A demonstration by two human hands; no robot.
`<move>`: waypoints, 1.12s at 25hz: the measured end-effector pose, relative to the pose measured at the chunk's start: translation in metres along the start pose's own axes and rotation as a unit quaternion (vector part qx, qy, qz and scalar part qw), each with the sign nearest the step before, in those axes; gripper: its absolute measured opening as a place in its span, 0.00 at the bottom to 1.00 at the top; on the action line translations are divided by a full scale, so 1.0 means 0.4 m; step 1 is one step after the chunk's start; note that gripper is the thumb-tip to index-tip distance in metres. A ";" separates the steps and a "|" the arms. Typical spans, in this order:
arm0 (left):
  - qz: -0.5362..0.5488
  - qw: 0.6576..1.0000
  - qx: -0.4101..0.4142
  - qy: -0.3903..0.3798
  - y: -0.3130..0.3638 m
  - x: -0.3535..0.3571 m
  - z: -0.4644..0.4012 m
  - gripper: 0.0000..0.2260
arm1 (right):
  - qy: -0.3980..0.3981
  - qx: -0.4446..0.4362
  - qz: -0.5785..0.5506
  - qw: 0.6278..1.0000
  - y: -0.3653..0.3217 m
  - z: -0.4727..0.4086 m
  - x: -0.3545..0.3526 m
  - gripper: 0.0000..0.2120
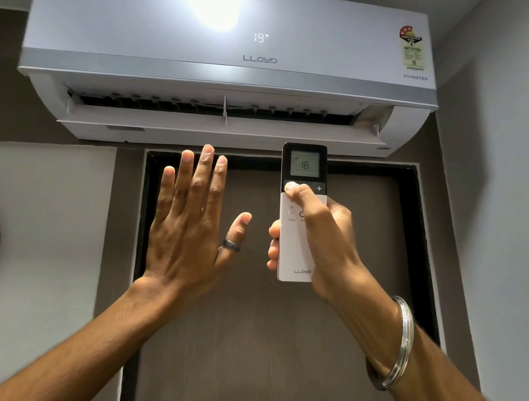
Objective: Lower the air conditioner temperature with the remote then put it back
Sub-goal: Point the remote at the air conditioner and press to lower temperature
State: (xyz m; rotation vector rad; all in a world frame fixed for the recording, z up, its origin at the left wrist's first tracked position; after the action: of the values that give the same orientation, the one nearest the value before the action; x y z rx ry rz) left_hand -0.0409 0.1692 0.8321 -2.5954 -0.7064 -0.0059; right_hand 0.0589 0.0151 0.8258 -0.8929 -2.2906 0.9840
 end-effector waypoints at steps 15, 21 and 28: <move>0.007 1.000 0.010 -0.009 -0.007 -0.028 0.004 0.36 | 0.002 -0.001 0.005 1.000 -0.013 0.002 0.014 0.13; 0.000 1.000 0.013 -0.015 -0.019 -0.047 0.001 0.36 | 0.018 0.004 0.006 1.000 -0.016 0.001 0.011 0.13; -0.002 1.000 0.010 -0.014 -0.023 -0.057 -0.001 0.36 | -0.003 0.020 -0.001 1.000 -0.023 0.004 0.022 0.13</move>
State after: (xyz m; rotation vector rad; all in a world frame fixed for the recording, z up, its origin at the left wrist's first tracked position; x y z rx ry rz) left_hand -0.0652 0.1654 0.8335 -2.5792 -0.7176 0.0378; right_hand 0.0483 0.0159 0.8334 -0.8715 -2.2681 1.0289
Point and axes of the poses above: each hand's wrist, its own z-axis away from the middle knuckle, its own x-axis out of the palm, y = z × x, the point moved 5 cm from there along -z, towards the middle knuckle, and after that the axes turned 11 degrees about x, right-handed, at the moved point
